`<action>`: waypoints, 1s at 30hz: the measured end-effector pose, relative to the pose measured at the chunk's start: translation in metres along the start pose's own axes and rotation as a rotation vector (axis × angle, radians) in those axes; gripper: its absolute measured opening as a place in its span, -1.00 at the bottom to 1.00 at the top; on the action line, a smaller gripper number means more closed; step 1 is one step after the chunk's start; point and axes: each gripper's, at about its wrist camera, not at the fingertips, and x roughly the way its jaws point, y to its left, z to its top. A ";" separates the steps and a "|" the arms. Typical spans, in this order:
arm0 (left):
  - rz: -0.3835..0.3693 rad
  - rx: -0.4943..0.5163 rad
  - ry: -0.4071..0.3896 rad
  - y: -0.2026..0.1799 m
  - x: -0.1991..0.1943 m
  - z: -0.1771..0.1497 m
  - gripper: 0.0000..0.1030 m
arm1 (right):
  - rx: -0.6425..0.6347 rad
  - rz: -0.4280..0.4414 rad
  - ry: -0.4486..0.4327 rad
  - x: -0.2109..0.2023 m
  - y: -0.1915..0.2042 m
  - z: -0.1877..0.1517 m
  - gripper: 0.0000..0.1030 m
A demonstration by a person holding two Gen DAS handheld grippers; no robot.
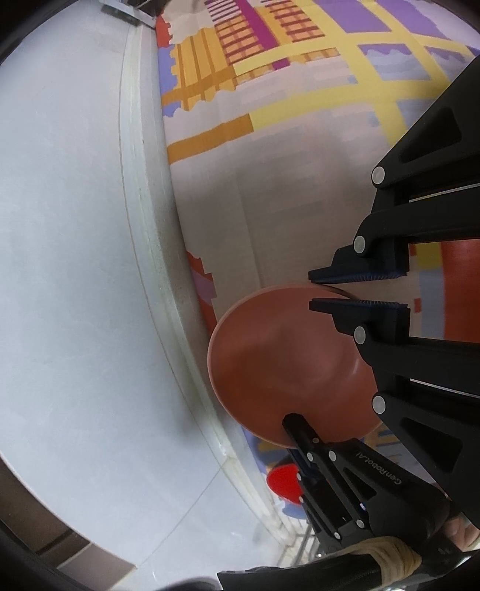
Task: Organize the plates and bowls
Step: 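Lift the pink bowl with both tools and carry it over the white bowl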
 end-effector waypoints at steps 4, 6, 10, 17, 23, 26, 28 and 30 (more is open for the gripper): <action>-0.024 -0.016 -0.011 -0.007 -0.015 -0.012 -0.80 | -0.002 -0.004 -0.028 -0.017 -0.001 -0.009 -0.81; -0.030 -0.021 -0.019 -0.008 -0.024 -0.018 -0.80 | -0.008 -0.011 -0.042 -0.024 -0.002 -0.014 -0.81; -0.052 -0.043 -0.040 -0.018 -0.041 -0.033 -0.80 | -0.019 -0.019 -0.069 -0.041 -0.003 -0.025 -0.81; -0.062 -0.040 -0.061 -0.038 -0.064 -0.060 -0.80 | -0.037 -0.035 -0.100 -0.070 -0.009 -0.054 -0.81; -0.098 -0.049 -0.058 -0.057 -0.077 -0.081 -0.79 | -0.023 -0.041 -0.118 -0.092 -0.019 -0.082 -0.81; -0.111 -0.046 -0.060 -0.066 -0.084 -0.091 -0.79 | -0.018 -0.046 -0.132 -0.104 -0.025 -0.096 -0.81; -0.117 -0.039 -0.060 -0.072 -0.089 -0.095 -0.79 | -0.016 -0.050 -0.139 -0.111 -0.028 -0.104 -0.81; -0.125 -0.029 -0.065 -0.079 -0.095 -0.100 -0.79 | -0.014 -0.055 -0.148 -0.119 -0.031 -0.112 -0.81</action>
